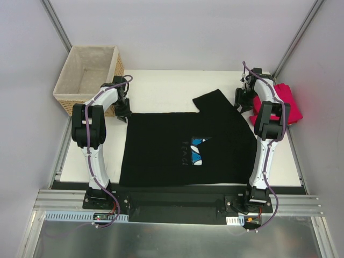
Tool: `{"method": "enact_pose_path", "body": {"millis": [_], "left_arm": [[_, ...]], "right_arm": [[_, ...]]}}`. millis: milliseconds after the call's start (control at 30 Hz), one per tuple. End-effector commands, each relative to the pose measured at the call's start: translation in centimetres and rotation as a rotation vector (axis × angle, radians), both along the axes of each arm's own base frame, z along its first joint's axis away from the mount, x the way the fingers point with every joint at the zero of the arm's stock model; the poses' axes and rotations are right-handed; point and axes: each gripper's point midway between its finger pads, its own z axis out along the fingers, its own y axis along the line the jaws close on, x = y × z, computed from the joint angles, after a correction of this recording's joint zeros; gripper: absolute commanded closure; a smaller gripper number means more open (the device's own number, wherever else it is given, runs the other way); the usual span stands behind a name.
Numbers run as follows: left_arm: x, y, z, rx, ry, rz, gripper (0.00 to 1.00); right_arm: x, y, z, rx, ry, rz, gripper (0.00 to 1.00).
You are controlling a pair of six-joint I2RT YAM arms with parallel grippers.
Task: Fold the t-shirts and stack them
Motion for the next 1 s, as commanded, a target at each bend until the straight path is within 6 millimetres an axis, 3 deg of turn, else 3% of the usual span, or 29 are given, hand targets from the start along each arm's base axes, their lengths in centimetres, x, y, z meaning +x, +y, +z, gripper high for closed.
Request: {"method": "enact_pose_path", "body": {"millis": [0,400,767,967], "left_arm": [[0.5,-0.5,1.1,-0.012,-0.017,-0.029,0.78],[0.6,-0.6,0.7,-0.017,-0.008,-0.029,0.78],[1.5,-0.6,2.6,-0.017,-0.062,-0.030,0.77],[1.8,-0.9,1.7,-0.024,-0.045,-0.037,0.77]], "right_arm": [[0.5,-0.4,1.0,-0.036,-0.023,0.023,0.53],[1.8,0.0,1.5,-0.048,-0.086,0.041,0.54],[2.2,-0.1,2.3,-0.056,-0.120,0.045,0.54],[3.0,0.2,2.4,-0.047,-0.143,0.046,0.54]]}}
